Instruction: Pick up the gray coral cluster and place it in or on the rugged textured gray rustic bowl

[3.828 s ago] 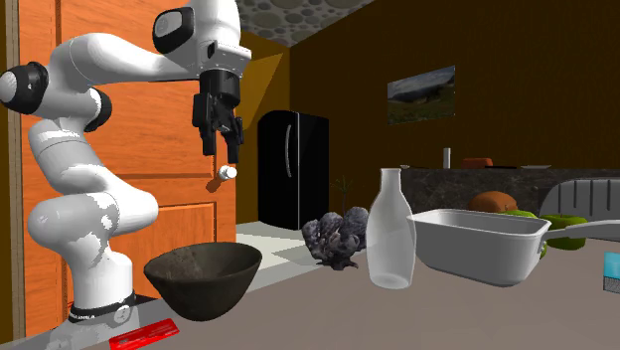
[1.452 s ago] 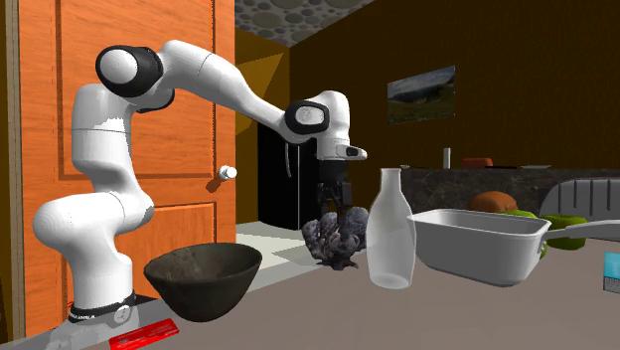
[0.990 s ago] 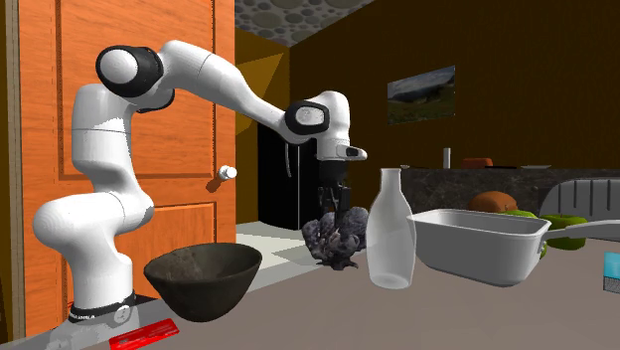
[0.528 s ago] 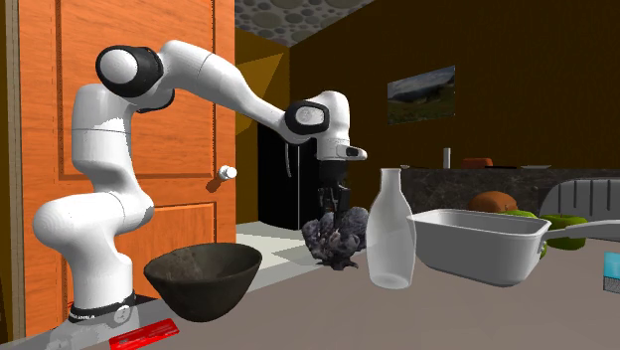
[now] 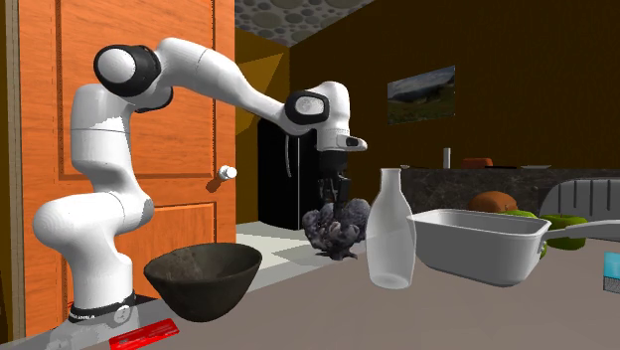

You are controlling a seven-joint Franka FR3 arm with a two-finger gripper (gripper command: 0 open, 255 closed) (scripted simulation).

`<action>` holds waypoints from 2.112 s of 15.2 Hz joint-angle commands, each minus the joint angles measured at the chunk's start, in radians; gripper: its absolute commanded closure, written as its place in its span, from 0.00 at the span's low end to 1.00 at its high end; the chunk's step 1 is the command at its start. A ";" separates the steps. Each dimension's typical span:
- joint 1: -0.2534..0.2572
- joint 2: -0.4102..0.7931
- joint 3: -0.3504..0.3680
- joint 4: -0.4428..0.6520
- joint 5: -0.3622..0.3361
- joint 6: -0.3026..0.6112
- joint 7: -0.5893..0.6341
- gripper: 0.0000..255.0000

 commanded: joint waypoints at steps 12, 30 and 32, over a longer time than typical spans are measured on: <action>0.000 -0.012 0.000 0.164 0.007 -0.173 -0.013 1.00; -0.026 -0.088 -0.027 0.284 0.027 -0.362 -0.080 1.00; -0.041 -0.157 -0.052 0.217 0.042 -0.359 -0.123 1.00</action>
